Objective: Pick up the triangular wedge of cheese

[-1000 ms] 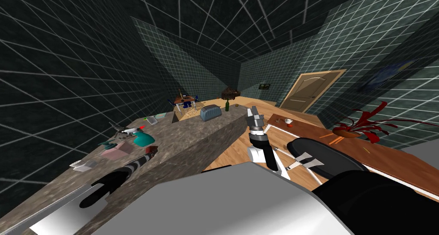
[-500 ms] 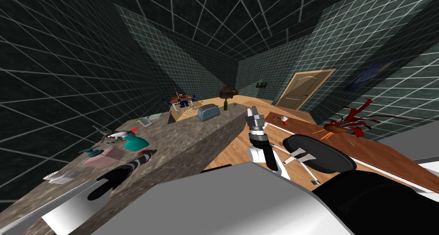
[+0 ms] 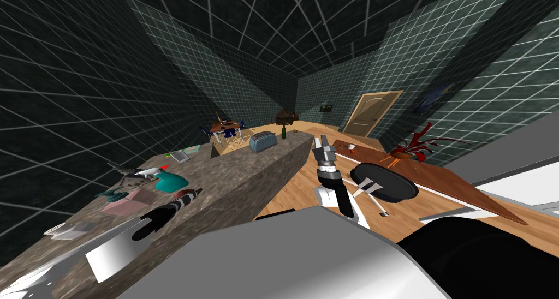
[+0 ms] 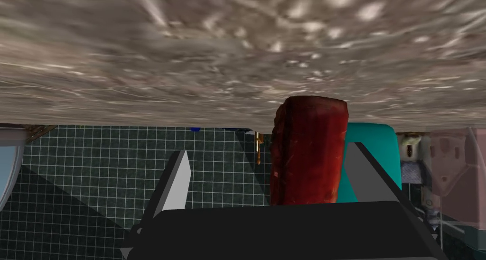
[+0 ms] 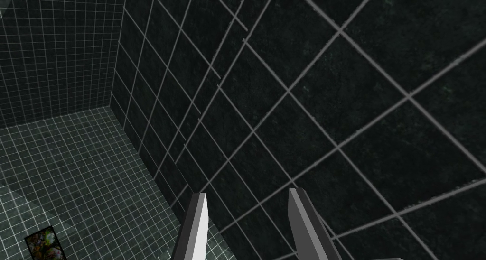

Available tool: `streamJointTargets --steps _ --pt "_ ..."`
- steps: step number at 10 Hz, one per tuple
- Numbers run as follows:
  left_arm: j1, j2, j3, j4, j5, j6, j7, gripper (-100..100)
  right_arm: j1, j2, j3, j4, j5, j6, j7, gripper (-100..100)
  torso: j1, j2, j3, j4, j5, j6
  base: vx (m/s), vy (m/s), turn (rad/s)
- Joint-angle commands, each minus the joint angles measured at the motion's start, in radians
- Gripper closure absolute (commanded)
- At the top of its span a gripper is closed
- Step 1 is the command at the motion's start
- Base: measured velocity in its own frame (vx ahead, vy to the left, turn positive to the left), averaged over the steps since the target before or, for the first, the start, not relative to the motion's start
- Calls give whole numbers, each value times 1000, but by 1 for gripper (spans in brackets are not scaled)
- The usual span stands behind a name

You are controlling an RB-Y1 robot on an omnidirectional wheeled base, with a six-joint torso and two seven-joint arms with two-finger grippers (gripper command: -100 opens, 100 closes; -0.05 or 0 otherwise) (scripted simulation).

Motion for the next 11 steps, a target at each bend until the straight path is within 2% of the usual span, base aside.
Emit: streamJointTargets --steps 1,2,3,4,5,6,7,8,9,10,11 --pt "-17 -1 -28 7 -3 4 15 -100 0 0 0 0 0 0 0 0 0 0 0 0 0 0 -37 14 -2" --pt "-65 17 -70 41 -8 30 61 -100 0 0 0 0 0 0 0 0 -1 -2 -1 0 0 -1 -95 20 -184" --pt "-82 17 -99 41 -8 30 76 -100 0 0 0 0 0 0 0 0 0 0 0 0 0 1 -90 26 -133" --pt "-115 34 -127 75 -13 57 111 -100 0 0 0 0 0 0 0 0 0 0 0 0 0 0 -102 54 -203" --pt "-142 34 -156 75 -13 57 137 -100 0 0 0 0 0 0 0 0 2 1 0 0 0 0 -112 48 -117" --pt "-148 34 -173 75 -13 57 137 -100 0 0 0 0 0 0 0 0 1 1 1 0 0 0 -58 12 15" --pt "-192 51 -211 110 -17 83 181 -100 0 0 0 0 0 0 0 0 0 -1 0 0 0 -1 -95 3 -202" --pt "-213 51 -236 110 -17 83 197 -100 0 0 0 0 0 0 0 0 -1 0 0 0 0 0 -101 18 -116" --pt "-213 51 -246 110 -17 83 197 -100 0 0 0 0 0 0 0 0 -1 0 0 0 0 0 -42 15 20" --pt "-255 68 -284 144 -22 109 245 -100 0 0 0 0 0 0 0 0 -1 -2 -1 0 0 -1 -82 16 -208" --pt "-276 68 -310 144 -22 109 258 -100 0 0 0 0 0 0 0 0 -1 -1 0 0 0 1 -95 35 -119"
